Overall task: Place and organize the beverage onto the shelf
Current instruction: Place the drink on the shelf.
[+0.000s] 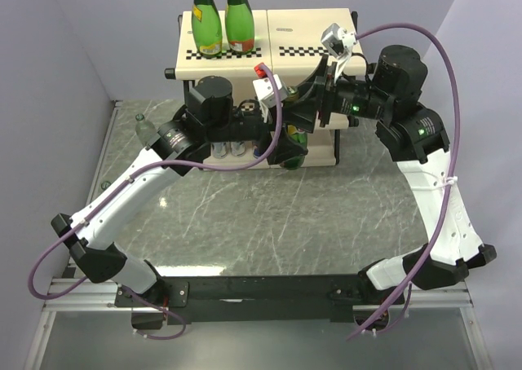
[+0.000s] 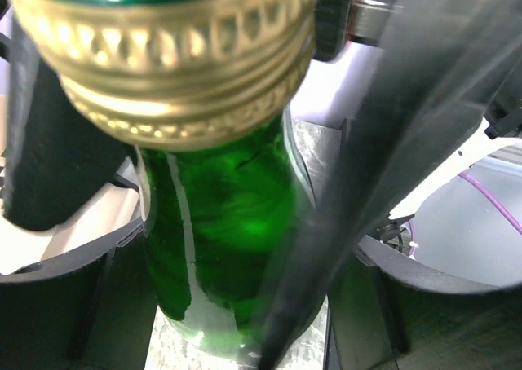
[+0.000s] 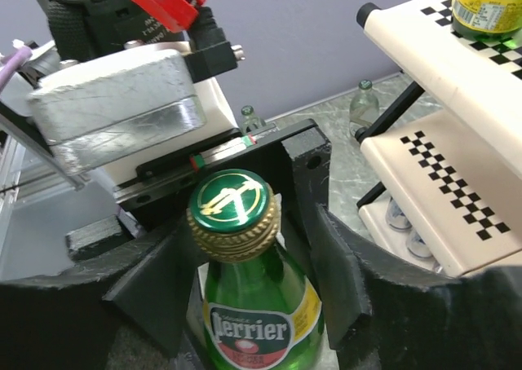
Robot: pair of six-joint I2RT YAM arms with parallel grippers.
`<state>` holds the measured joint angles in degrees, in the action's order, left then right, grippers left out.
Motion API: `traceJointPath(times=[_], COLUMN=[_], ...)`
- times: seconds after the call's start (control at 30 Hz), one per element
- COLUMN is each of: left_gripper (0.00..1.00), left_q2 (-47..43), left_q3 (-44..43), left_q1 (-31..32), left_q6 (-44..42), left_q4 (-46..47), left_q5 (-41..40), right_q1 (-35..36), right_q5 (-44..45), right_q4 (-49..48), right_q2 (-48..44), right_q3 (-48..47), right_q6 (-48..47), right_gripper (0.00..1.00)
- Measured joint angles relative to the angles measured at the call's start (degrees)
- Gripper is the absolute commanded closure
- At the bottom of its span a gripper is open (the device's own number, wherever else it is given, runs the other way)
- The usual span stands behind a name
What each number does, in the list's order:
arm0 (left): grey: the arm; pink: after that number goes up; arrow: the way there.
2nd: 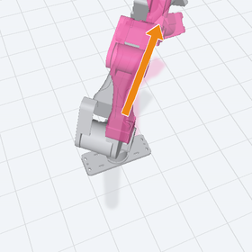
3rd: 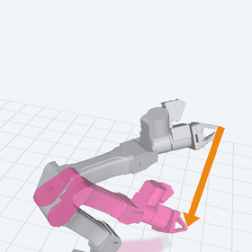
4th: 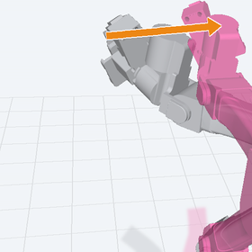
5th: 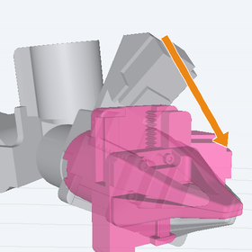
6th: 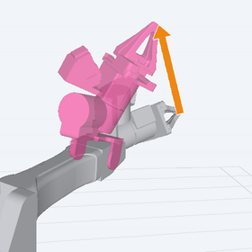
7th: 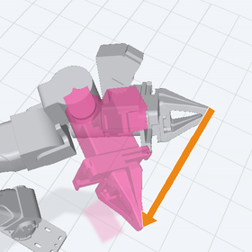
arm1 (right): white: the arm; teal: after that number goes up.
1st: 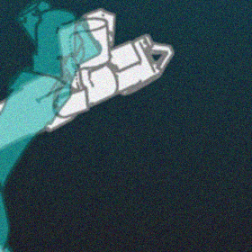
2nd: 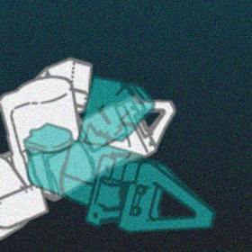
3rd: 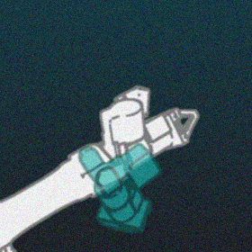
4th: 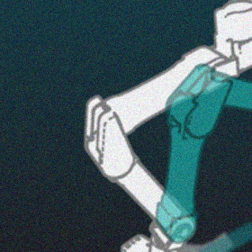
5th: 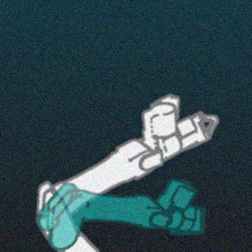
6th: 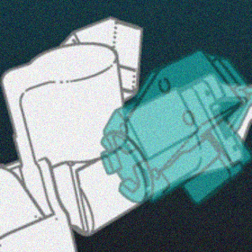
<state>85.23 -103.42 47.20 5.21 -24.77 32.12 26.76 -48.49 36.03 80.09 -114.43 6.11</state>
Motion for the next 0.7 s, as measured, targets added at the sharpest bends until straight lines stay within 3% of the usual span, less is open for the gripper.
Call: traceJointPath(times=[0.07, 0.1, 0.17, 0.2, 0.23, 0.37, 0.47, 0.5, 0.6, 0.7], left_gripper=[1.00, 1.00, 1.00, 1.00, 1.00, 0.98, 0.77, 0.62, 0.35, 0.20], left_q2=[0.00, 0.00, 0.00, 0.00, 0.00, -0.02, -1.36, -2.03, -4.59, -6.08], left_q3=[0.00, 0.00, 0.00, 0.00, 0.00, 0.02, 2.49, 3.56, 7.28, 9.51], left_q1=[0.00, 0.00, -0.02, -0.02, -0.02, 0.00, 0.15, 0.20, 0.26, 0.26], left_q6=[-0.04, -0.04, -0.02, -0.09, -0.09, -0.04, 0.15, 0.31, 1.09, 1.86], left_q4=[0.00, 0.00, -0.24, -0.35, -0.33, 0.52, 4.20, 5.42, 9.97, 13.49], left_q5=[0.00, 0.00, 0.02, -0.07, -0.15, -0.26, -0.68, -0.76, -1.36, -2.08], right_q1=[0.04, 0.04, 0.11, 0.11, 0.11, 0.11, -0.17, -0.31, -0.59, -1.14], right_q5=[0.00, -0.02, -0.46, -0.66, -0.72, -0.44, 0.26, 0.24, 0.17, 0.20], right_q4=[-0.02, 0.00, -0.20, -0.17, -0.17, 0.74, 2.27, 2.89, 4.37, 5.62], right_q2=[0.20, 0.26, 0.33, 0.33, 0.33, 0.48, 0.55, 0.63, 1.07, 1.73], right_q3=[0.00, 0.00, -0.02, -0.02, -0.07, -1.27, -3.10, -3.80, -6.14, -8.66], right_q6=[0.11, 0.24, -0.04, 0.02, 0.00, -0.70, -1.49, -1.53, -1.44, -1.44], right_gripper=[0.49, 0.61, 0.77, 0.94, 1.00, 1.00, 1.00, 1.00, 1.00, 1.00])
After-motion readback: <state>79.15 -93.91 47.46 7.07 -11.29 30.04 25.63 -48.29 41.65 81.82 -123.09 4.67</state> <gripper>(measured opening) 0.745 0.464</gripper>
